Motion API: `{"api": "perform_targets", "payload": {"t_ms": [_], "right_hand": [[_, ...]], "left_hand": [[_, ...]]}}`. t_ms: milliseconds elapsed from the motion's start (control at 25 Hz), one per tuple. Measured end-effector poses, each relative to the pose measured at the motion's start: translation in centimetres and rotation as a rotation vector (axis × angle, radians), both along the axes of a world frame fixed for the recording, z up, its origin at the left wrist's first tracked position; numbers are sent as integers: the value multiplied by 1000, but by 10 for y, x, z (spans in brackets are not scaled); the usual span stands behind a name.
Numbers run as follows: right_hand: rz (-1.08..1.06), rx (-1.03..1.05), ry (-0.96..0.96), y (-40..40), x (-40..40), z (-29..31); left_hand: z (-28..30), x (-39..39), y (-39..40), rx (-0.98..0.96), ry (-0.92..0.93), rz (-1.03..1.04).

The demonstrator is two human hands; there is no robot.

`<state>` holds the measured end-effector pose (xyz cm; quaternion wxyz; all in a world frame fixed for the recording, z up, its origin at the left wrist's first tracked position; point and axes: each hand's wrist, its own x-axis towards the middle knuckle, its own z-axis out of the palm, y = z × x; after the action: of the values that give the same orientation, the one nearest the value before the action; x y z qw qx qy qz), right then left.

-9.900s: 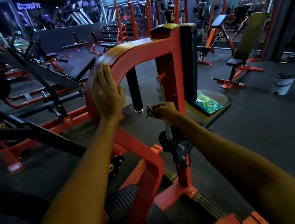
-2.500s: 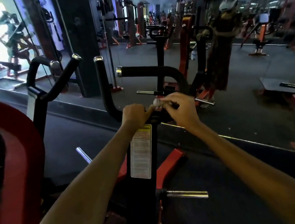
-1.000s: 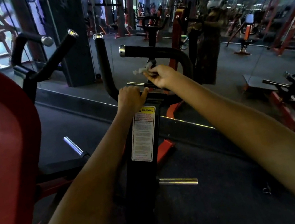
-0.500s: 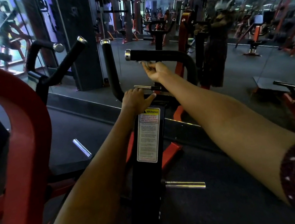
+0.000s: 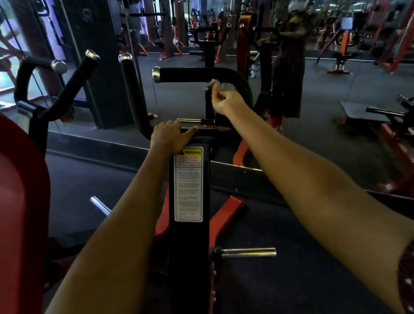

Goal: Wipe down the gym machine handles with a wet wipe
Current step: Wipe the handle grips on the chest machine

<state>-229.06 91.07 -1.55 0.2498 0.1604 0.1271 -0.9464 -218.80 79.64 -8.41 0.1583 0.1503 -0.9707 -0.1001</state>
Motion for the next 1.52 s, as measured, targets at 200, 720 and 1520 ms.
{"api": "perform_targets", "payload": {"t_ms": [200,720,1520], "right_hand": [[-39,121,186,25,22,9],[-359,1926,2292,44,-56,31],[394,2090,2709,-12,-36,102]], "left_hand": [[0,-4,3,50,-18,34],[-16,-17,16,-93,179,112],[-17,-19,12,-99,164,98]]}}
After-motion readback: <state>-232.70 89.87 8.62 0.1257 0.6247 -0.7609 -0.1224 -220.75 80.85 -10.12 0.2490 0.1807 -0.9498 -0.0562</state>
